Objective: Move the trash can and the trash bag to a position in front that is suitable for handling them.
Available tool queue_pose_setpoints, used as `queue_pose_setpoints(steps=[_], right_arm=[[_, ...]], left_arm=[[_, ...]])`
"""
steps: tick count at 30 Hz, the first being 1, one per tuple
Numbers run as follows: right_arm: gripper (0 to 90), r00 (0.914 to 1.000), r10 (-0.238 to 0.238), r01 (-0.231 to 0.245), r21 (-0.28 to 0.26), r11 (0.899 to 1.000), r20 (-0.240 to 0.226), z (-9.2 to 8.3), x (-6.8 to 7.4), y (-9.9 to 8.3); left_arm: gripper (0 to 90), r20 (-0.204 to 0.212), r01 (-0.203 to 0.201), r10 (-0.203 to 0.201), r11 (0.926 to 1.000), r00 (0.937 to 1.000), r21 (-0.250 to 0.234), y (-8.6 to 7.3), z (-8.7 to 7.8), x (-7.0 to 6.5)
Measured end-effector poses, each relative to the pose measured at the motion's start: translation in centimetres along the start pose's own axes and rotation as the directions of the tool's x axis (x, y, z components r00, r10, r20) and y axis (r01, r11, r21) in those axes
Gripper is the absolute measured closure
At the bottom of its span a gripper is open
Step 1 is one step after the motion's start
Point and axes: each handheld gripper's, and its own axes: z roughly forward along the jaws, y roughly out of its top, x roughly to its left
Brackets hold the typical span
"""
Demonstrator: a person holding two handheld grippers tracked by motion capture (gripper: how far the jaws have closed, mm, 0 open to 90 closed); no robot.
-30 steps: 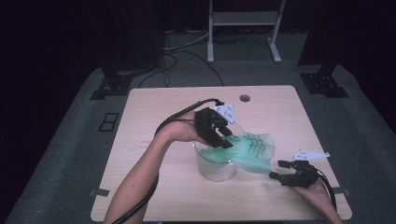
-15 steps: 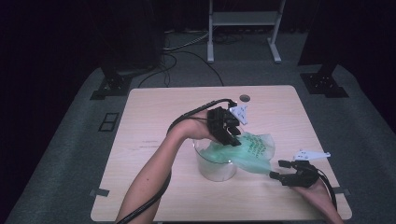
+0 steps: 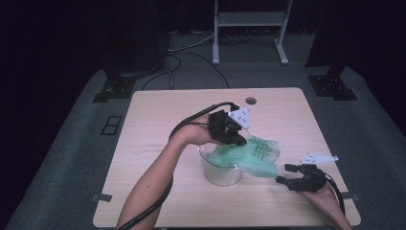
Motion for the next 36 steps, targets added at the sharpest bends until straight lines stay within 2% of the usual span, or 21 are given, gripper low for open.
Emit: queue_pose_setpoints(steps=[4,8,11,13,16,19,21,26,31,36], right_arm=[[27.3,0.9998,-0.005,0.005,-0.006,1.000,-0.018,0.1,0.1,0.2],[27.3,0.9980,-0.038,0.036,-0.031,0.999,-0.051,-0.2,0.4,1.1],[27.3,0.9916,-0.100,0.098,-0.031,0.995,-0.082,-0.3,0.8,1.9],[27.4,0.9804,-0.161,0.159,-0.027,0.987,-0.114,-0.5,1.0,2.6],[27.4,0.9646,-0.215,0.212,-0.035,0.977,-0.153,-0.9,1.2,3.4],[30.0,0.9396,-0.281,0.276,-0.056,0.960,-0.195,-1.4,1.4,4.4],[30.0,0.9289,-0.306,0.301,-0.058,0.952,-0.208,-1.6,1.5,4.9],[31.6,0.9119,-0.342,0.336,-0.065,0.939,-0.226,-2.0,1.6,6.2],[33.3,0.9012,-0.361,0.352,-0.080,0.932,-0.240,-2.3,1.6,7.4],[35.0,0.8800,-0.397,0.389,-0.086,0.917,-0.260,-2.7,2.1,8.5]], left_arm=[[89.7,-0.013,0.010,-0.010,0.9996,0.9999,-0.027,-0.6,-1.2,-0.2],[89.7,-0.029,0.016,-0.018,0.9990,0.9994,-0.042,-1.1,-2.4,-0.3],[89.7,-0.039,0.017,-0.019,0.9987,0.9991,-0.048,-1.4,-3.1,-0.5],[89.7,-0.045,0.020,-0.023,0.9979,0.9987,-0.061,-1.6,-3.5,-0.6],[89.6,-0.053,0.014,-0.018,0.9977,0.9984,-0.066,-1.8,-4.1,-0.8],[89.7,-0.064,0.013,-0.017,0.9973,0.9978,-0.072,-1.9,-4.6,-0.9],[89.7,-0.068,0.012,-0.018,0.9969,0.9975,-0.078,-2.0,-5.0,-1.0],[89.7,-0.083,0.013,-0.020,0.9963,0.9964,-0.085,-2.4,-5.8,-1.2],[89.7,-0.094,0.017,-0.025,0.9956,0.9953,-0.092,-3.0,-6.6,-1.5],[89.7,-0.102,0.020,-0.029,0.9956,0.9944,-0.092,-3.3,-7.1,-1.6]])
